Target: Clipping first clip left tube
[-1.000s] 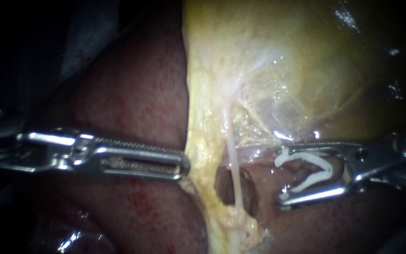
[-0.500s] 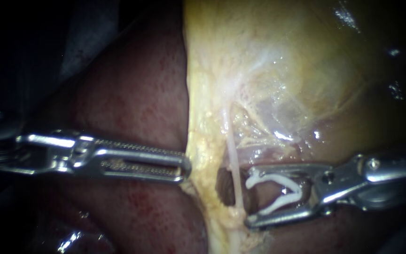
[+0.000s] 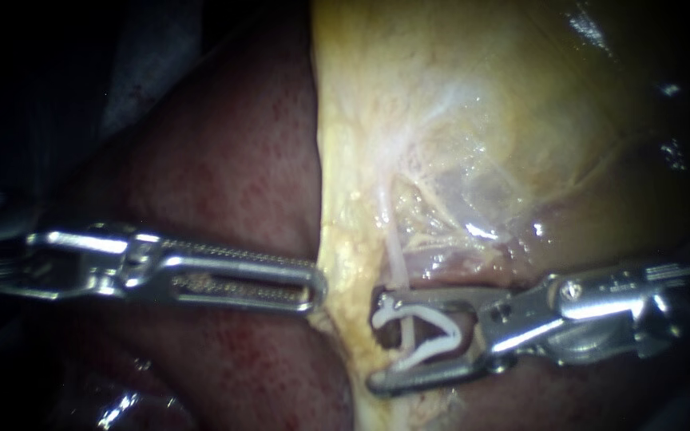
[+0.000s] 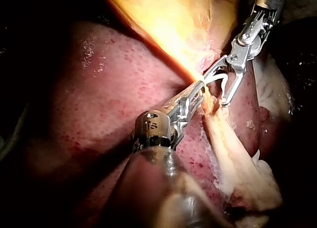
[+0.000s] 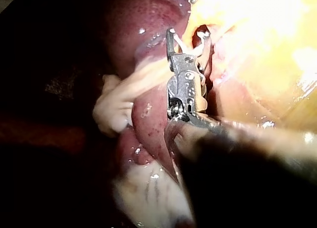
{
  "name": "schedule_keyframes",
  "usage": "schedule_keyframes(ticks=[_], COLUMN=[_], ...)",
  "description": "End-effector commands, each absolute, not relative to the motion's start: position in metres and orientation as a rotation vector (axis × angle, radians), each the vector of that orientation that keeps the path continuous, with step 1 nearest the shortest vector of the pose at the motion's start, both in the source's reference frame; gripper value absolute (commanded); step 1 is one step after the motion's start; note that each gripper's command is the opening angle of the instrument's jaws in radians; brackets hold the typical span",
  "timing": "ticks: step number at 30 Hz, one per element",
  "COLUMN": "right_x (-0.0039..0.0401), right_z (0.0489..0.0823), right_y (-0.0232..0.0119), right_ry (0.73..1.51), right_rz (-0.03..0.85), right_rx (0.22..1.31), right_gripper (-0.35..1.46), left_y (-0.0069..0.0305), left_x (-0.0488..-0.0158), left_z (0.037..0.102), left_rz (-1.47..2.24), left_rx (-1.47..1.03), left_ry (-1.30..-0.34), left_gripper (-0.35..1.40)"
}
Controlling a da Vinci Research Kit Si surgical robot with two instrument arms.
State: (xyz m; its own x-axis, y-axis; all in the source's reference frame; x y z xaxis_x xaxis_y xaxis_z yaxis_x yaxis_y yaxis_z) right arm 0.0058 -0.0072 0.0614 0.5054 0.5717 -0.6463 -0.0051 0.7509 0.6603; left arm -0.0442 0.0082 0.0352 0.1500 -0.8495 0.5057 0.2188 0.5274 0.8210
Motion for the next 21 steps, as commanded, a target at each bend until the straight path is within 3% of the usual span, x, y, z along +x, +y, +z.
schedule_keyframes(ticks=[1,21], right_x=[0.0059,0.0096], right_z=[0.0615,0.0608], right_y=[-0.0072,-0.0103], right_ry=[0.992,0.981], right_rz=[0.379,0.333], right_rx=[0.651,0.701], right_gripper=[0.59,0.55], left_y=[0.0082,0.0082], left_x=[-0.0442,-0.0443], left_z=[0.0352,0.0353], left_rz=[-0.855,-0.854], left_rx=[0.667,0.666], left_ry=[-1.176,-1.176], left_gripper=[-0.35,-0.35])
